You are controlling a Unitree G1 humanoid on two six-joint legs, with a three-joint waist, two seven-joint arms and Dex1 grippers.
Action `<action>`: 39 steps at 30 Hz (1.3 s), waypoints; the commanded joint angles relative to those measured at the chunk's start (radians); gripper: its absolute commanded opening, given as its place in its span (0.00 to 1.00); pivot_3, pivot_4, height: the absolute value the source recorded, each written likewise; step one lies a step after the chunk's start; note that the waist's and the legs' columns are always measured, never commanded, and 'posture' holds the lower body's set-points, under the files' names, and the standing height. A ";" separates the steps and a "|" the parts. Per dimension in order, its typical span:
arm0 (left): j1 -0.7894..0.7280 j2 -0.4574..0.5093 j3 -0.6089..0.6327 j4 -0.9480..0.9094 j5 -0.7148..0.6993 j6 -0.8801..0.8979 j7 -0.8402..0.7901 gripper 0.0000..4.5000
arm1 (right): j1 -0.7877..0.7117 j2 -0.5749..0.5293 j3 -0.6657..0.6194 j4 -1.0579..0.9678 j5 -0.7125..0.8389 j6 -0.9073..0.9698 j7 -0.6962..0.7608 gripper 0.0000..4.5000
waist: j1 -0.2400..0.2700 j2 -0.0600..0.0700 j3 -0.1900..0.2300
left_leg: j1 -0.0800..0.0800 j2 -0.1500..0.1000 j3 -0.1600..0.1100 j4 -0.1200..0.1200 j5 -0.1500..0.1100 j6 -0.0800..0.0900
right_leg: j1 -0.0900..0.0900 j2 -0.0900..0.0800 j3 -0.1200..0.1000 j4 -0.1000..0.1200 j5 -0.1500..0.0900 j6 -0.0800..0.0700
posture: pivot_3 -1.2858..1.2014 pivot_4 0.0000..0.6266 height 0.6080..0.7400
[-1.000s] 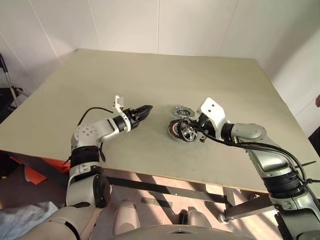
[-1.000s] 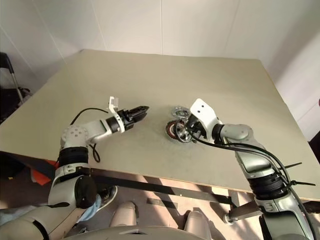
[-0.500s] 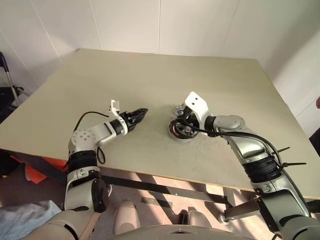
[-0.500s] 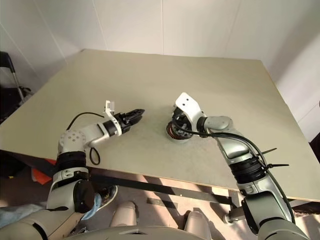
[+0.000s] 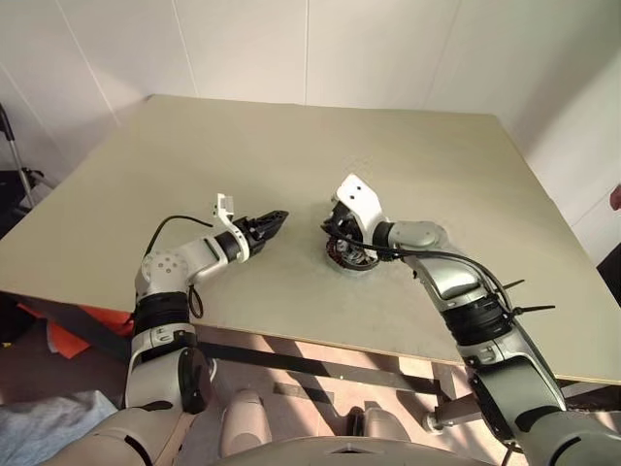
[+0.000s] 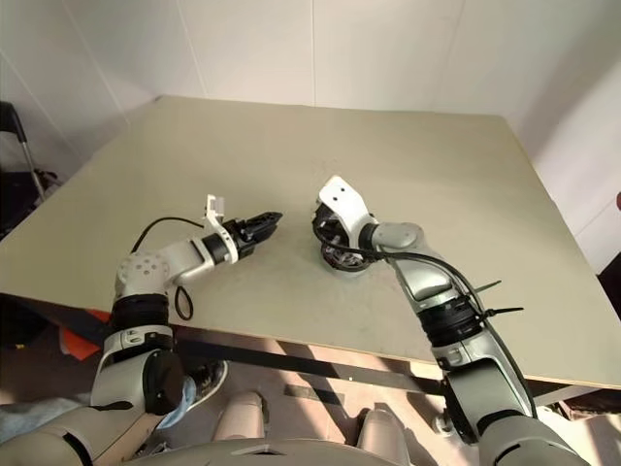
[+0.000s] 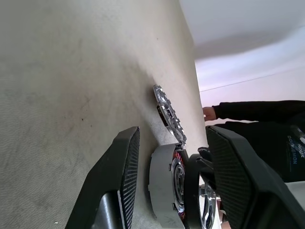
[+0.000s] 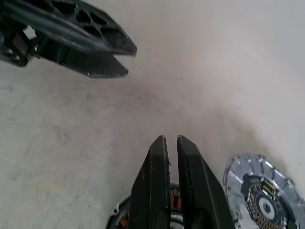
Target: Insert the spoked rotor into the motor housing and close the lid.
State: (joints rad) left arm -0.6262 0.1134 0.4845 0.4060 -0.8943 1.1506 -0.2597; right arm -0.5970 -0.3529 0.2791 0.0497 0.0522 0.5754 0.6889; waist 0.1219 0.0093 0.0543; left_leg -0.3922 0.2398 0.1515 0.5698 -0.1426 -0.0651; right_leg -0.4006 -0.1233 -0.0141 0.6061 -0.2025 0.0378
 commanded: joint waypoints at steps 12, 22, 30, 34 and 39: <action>-0.023 -0.002 -0.030 0.008 0.000 -0.034 -0.026 0.52 | -0.023 -0.043 -0.052 -0.065 0.017 -0.005 0.010 0.08 | 0.002 0.000 0.000 | 0.000 0.000 0.000 0.000 0.001 -0.002 | 0.000 0.000 0.000 0.000 0.000 0.000 | 0.52 0.00 1.00; -0.025 0.028 -0.043 0.013 0.003 -0.029 -0.052 0.53 | 0.196 -0.204 -0.163 -0.365 0.159 0.101 0.126 0.17 | 0.006 0.000 0.000 | 0.000 0.000 -0.001 0.000 0.001 -0.002 | 0.001 0.000 0.000 -0.001 0.000 0.000 | 0.52 0.00 1.00; -0.042 0.032 -0.069 0.042 0.025 -0.037 -0.072 0.53 | 0.216 -0.203 -0.138 -0.351 0.140 0.093 0.071 0.76 | 0.000 0.000 0.000 | 0.007 0.000 0.000 0.000 0.000 -0.001 | 0.005 0.000 0.002 0.001 -0.004 0.006 | 0.52 0.00 1.00; -0.041 0.033 -0.071 0.037 0.029 -0.038 -0.076 0.53 | 0.208 -0.191 -0.125 -0.323 0.131 0.080 0.055 1.00 | 0.001 0.000 0.000 | 0.007 0.000 0.000 0.000 0.000 -0.001 | 0.005 0.000 0.002 0.001 0.000 0.001 | 0.52 0.00 1.00; -0.033 0.046 -0.062 0.030 0.029 -0.040 -0.074 0.53 | 0.205 -0.191 -0.118 -0.287 0.123 0.066 0.048 1.00 | 0.002 0.000 0.000 | 0.006 0.000 0.000 -0.001 0.000 0.000 | 0.005 0.000 0.001 0.000 0.000 0.000 | 0.52 0.00 1.00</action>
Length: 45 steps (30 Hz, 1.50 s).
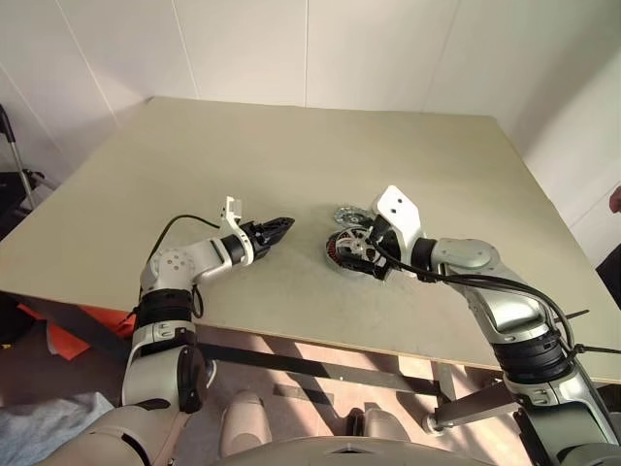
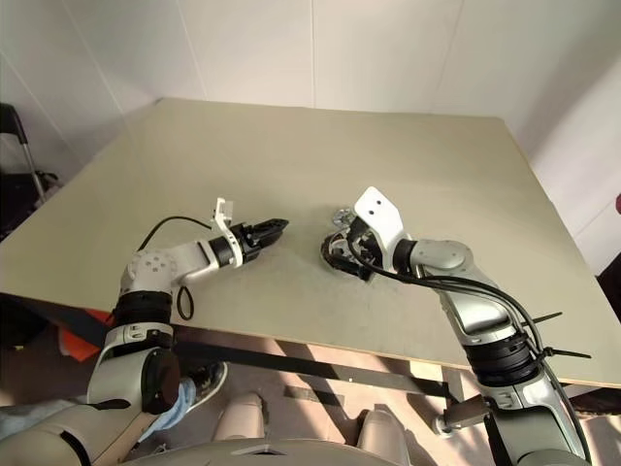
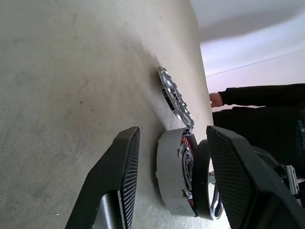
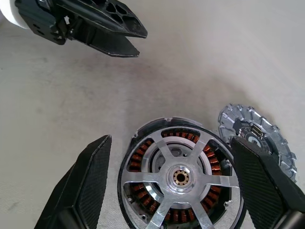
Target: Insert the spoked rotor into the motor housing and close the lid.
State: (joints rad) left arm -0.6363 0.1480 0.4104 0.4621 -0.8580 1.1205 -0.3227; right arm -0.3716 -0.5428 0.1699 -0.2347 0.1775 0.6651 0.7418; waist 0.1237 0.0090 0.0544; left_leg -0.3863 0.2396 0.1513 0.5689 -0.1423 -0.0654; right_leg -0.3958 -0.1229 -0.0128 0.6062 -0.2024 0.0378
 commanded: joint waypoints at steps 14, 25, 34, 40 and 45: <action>-0.016 0.009 0.008 -0.025 -0.005 -0.007 -0.007 0.53 | 0.012 -0.032 -0.029 0.000 -0.008 -0.043 -0.012 0.71 | 0.000 0.000 0.000 | 0.000 0.000 0.000 -0.001 0.000 0.000 | 0.000 0.000 0.000 0.000 0.000 0.000 | 0.52 0.00 1.00; -0.022 0.013 0.006 -0.019 -0.002 -0.008 -0.012 0.53 | 0.017 -0.029 -0.020 0.017 -0.019 -0.053 -0.026 0.48 | 0.000 0.000 0.000 | 0.000 0.000 0.000 -0.001 0.000 0.000 | 0.000 0.000 0.000 0.000 0.000 0.000 | 0.52 0.00 1.00; -0.018 0.012 0.007 -0.027 -0.003 -0.011 -0.014 0.53 | 0.016 -0.031 -0.022 0.024 -0.013 -0.050 -0.018 0.06 | 0.000 0.000 0.000 | 0.000 0.000 0.000 -0.001 0.000 0.000 | 0.000 0.000 0.000 0.000 0.000 0.000 | 0.52 0.00 1.00; -0.015 0.010 0.005 -0.025 0.001 -0.012 -0.012 0.53 | 0.000 -0.030 -0.038 -0.005 0.005 -0.041 -0.013 0.06 | 0.000 0.000 0.000 | 0.000 0.000 0.000 -0.001 0.000 0.000 | 0.000 0.000 0.000 0.000 0.000 0.000 | 0.52 0.00 1.00; -0.012 0.011 0.002 -0.026 0.004 -0.013 -0.014 0.53 | -0.038 -0.026 -0.040 -0.059 0.026 -0.012 -0.012 0.06 | -0.001 0.000 0.000 | 0.000 0.000 0.000 -0.001 0.000 0.000 | 0.000 0.000 0.000 0.000 0.000 0.000 | 0.52 0.00 1.00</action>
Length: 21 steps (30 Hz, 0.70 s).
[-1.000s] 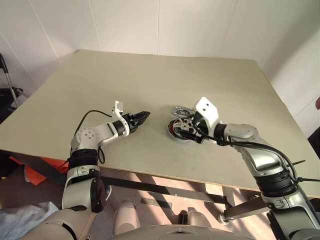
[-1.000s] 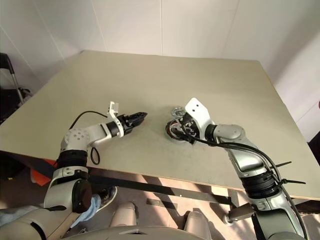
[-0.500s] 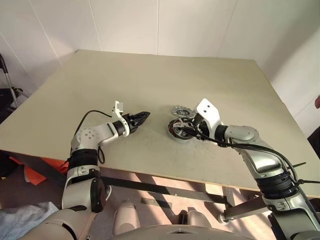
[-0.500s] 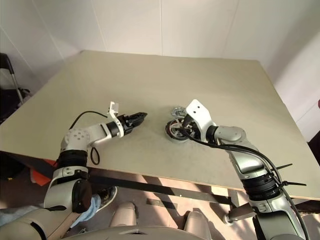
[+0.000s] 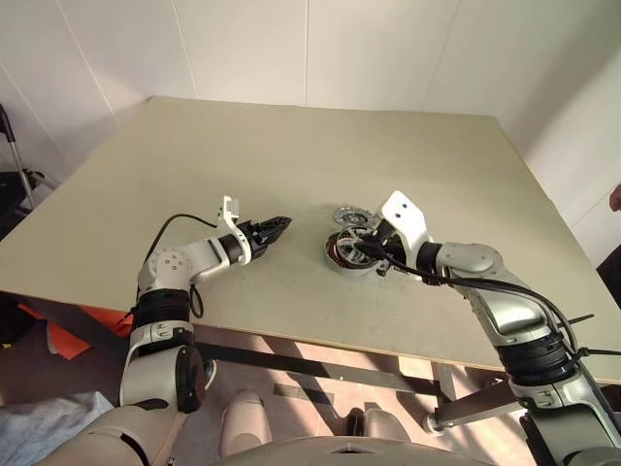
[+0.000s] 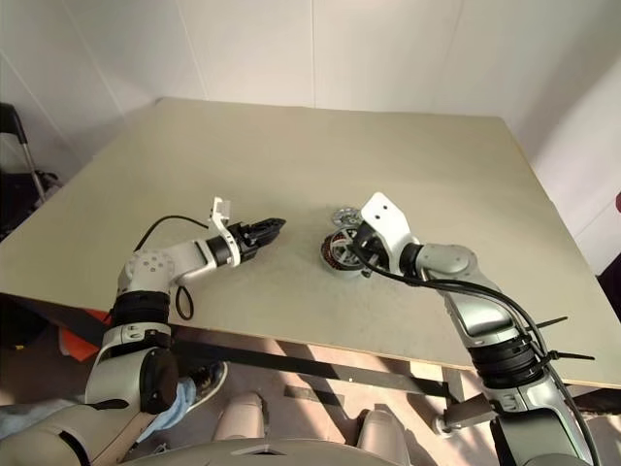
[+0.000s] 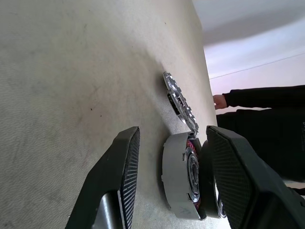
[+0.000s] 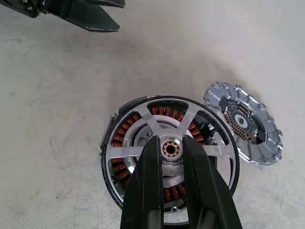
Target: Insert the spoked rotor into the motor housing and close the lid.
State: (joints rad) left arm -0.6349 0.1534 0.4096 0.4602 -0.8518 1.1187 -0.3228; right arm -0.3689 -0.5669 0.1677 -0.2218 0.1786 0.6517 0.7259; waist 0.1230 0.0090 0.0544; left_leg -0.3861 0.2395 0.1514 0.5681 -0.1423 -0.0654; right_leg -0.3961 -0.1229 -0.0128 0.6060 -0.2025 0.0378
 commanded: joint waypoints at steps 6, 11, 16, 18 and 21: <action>-0.007 0.003 0.000 -0.029 0.000 -0.014 -0.013 0.53 | -0.047 -0.001 -0.022 -0.071 0.026 0.004 -0.003 0.06 | 0.001 0.000 0.000 | 0.000 0.000 0.000 0.000 0.000 0.000 | 0.000 0.000 0.000 0.000 0.000 0.000 | 0.52 0.00 1.00; -0.006 0.006 0.005 -0.035 -0.001 -0.012 -0.010 0.53 | -0.037 0.005 0.001 -0.038 0.011 -0.009 -0.005 0.06 | 0.001 0.000 0.000 | 0.000 0.000 0.000 0.000 0.000 0.000 | 0.000 0.000 0.000 0.000 0.000 0.000 | 0.52 0.00 1.00; 0.001 0.006 0.001 -0.046 -0.002 -0.010 -0.012 0.53 | -0.030 0.014 0.012 -0.001 -0.003 -0.023 -0.010 0.06 | 0.000 0.000 0.000 | 0.000 0.000 0.000 0.000 0.000 0.000 | 0.000 0.000 0.000 0.000 0.000 0.000 | 0.52 0.00 1.00; 0.001 0.006 0.000 -0.046 -0.001 -0.010 -0.013 0.53 | -0.030 0.021 0.016 0.009 -0.007 -0.024 -0.014 0.06 | 0.001 0.000 0.000 | 0.000 0.000 0.000 0.000 0.000 0.000 | 0.000 0.000 0.000 0.000 0.000 0.000 | 0.52 0.00 1.00; -0.001 0.003 -0.003 -0.047 -0.001 -0.010 -0.012 0.53 | -0.029 0.028 0.021 0.023 -0.014 -0.027 -0.016 0.06 | 0.001 0.000 0.000 | 0.000 0.000 0.000 0.000 0.000 0.000 | 0.000 0.000 0.000 0.000 0.000 0.000 | 0.52 0.00 1.00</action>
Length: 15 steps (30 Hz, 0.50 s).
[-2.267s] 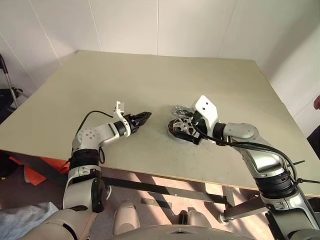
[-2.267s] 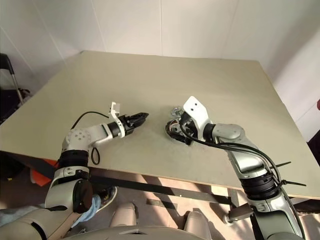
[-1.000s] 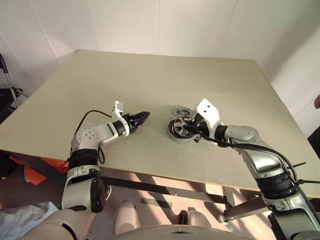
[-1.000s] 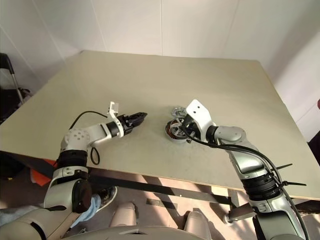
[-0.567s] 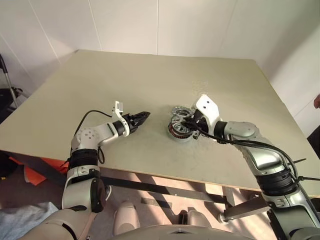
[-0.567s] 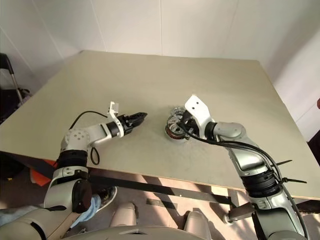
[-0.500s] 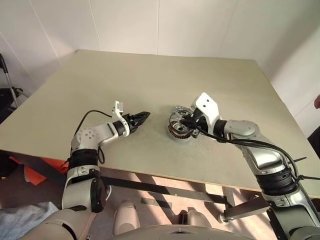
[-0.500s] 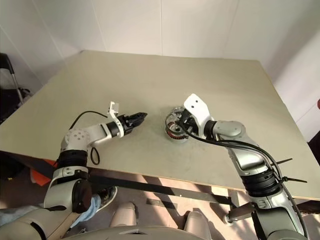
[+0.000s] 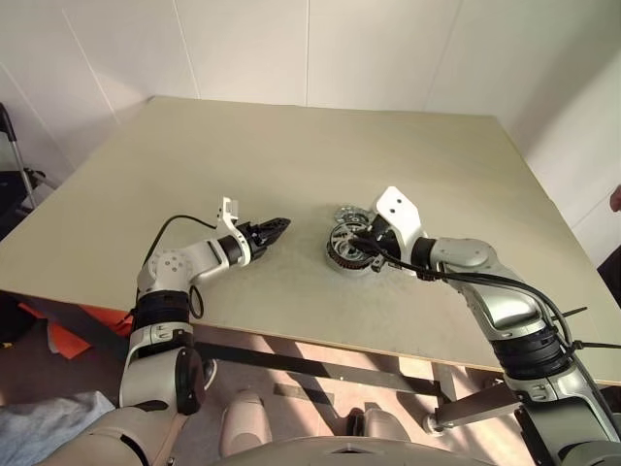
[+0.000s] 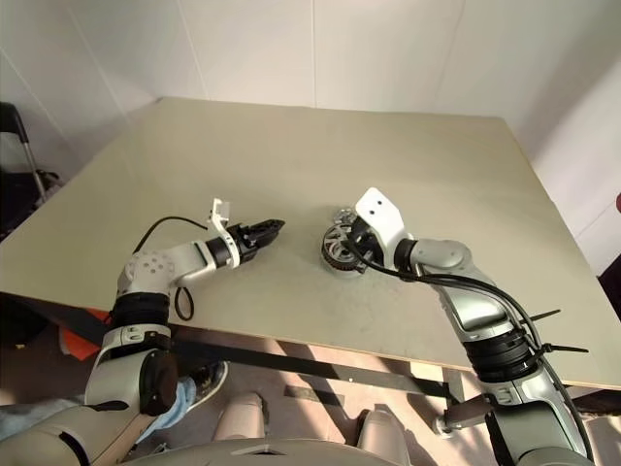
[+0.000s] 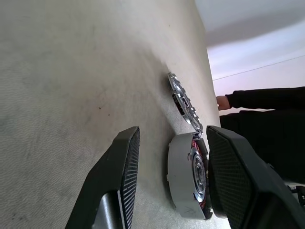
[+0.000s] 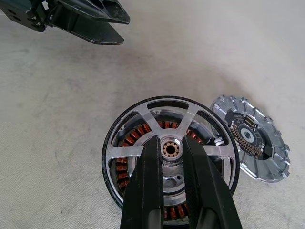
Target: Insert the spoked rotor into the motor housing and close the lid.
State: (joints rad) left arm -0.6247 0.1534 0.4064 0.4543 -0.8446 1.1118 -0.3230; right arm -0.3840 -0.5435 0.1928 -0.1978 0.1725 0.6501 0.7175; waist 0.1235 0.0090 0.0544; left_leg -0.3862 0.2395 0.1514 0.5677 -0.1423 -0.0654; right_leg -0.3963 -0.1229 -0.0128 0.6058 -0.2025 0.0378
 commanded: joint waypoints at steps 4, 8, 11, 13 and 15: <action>-0.012 0.006 0.001 -0.042 -0.008 -0.001 -0.010 0.53 | -0.011 0.009 -0.002 0.015 -0.016 -0.027 -0.011 0.06 | 0.000 0.000 0.000 | 0.000 0.000 0.000 0.000 0.000 0.000 | 0.000 0.000 0.000 0.000 0.000 0.000 | 0.52 0.00 1.00; -0.013 0.009 0.003 -0.042 -0.007 -0.001 -0.008 0.53 | -0.018 0.018 -0.003 0.031 -0.007 0.000 -0.010 0.06 | 0.000 0.000 0.000 | 0.000 0.000 0.000 0.000 0.000 0.000 | 0.000 0.000 0.000 0.000 0.000 0.000 | 0.52 0.00 1.00; -0.013 0.011 0.002 -0.041 -0.005 -0.002 -0.009 0.53 | -0.033 0.024 -0.013 0.041 -0.024 -0.014 -0.037 0.28 | 0.000 0.000 0.000 | 0.000 0.000 0.000 0.000 0.000 0.000 | 0.000 0.000 0.000 0.000 0.000 0.000 | 0.52 0.00 1.00; -0.012 0.010 0.003 -0.041 -0.004 -0.002 -0.009 0.53 | -0.044 0.026 -0.039 0.009 0.007 -0.024 -0.023 0.35 | 0.000 0.000 0.000 | 0.000 0.000 0.000 0.000 0.000 0.000 | 0.000 0.000 0.000 0.000 0.000 0.000 | 0.52 0.00 1.00; -0.011 0.010 0.002 -0.042 -0.003 -0.002 -0.010 0.53 | -0.054 0.020 -0.051 -0.016 0.021 -0.027 -0.012 0.35 | 0.000 0.000 0.000 | 0.000 0.000 0.000 0.000 0.000 0.000 | 0.000 0.000 0.000 0.000 0.000 0.000 | 0.52 0.00 1.00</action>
State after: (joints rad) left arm -0.6246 0.1554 0.4061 0.4510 -0.8403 1.1120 -0.3228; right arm -0.4001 -0.5184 0.1851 -0.1531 0.1682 0.6426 0.6986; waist 0.1234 0.0090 0.0544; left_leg -0.3863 0.2395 0.1514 0.5678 -0.1423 -0.0655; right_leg -0.3964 -0.1229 -0.0128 0.6059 -0.2025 0.0378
